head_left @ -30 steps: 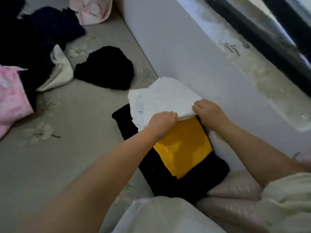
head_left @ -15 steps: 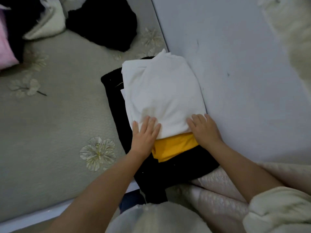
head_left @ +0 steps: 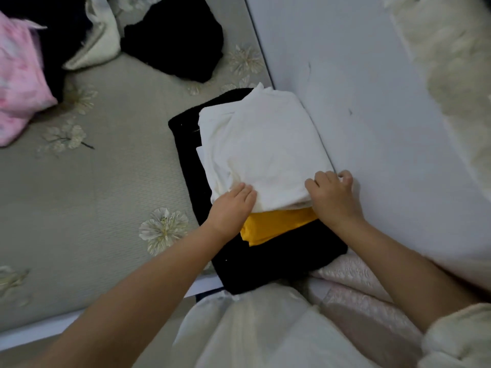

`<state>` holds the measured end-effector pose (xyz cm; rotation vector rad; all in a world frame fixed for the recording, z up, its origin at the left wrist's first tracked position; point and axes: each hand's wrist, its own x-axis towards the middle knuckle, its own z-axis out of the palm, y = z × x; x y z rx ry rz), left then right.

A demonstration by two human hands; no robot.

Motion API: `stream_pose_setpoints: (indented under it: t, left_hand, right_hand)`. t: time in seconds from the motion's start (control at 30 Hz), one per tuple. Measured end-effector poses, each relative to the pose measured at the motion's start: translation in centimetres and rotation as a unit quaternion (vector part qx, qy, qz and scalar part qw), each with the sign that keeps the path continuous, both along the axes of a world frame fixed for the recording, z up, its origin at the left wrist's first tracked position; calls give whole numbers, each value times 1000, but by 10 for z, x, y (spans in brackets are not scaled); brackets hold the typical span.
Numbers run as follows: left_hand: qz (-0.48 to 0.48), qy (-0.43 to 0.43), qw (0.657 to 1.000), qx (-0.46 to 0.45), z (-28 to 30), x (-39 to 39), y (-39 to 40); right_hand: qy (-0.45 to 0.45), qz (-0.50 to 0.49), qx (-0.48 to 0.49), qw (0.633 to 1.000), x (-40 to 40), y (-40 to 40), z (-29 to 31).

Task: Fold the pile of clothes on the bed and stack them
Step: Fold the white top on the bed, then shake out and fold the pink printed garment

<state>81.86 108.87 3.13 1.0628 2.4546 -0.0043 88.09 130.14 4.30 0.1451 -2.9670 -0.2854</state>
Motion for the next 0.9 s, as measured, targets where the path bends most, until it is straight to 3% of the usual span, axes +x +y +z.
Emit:
stream_pose_setpoints:
  t: [0.13,0.2,0.27,0.37,0.5,0.57,0.63,0.73,0.83,0.9]
  left_hand:
    - [-77,28,996,36,-3,40,2]
    - [-56,-28,998,7,-22,55,-1]
    - [-44,-89,991,-85,-41,70,-9]
    - [-5,-99,992,-78,-58,82,-14]
    - [79,-77,991,-78,-63,92,-26]
    - [131,-98,982,-98,-62,101,-39]
    - [141,-118,979,-89,-57,106,-52]
    - [191,-102,974,-61,-44,93,-83]
    - [292,-67,952,-57,-24,75,-146]
    - [346,-38,935,-61,-7,66,-206]
  right_hand:
    - [-82,-20,7,996,37,-14,-16]
    - [-221,-64,15,973,45,-15,-26]
    - [-331,-84,-6,940,55,-17,-44]
    - [-380,-89,-101,915,60,-34,-59]
    - [-449,-73,-88,886,56,-38,-74]
    - [-452,-95,-69,884,51,-46,-72]
    - [-356,-82,-67,928,45,-68,-58]
    - [-245,-30,-71,967,30,-111,-44]
    - [-244,36,-59,967,0,-176,-30]
    - [-291,90,-54,951,-22,-236,-27]
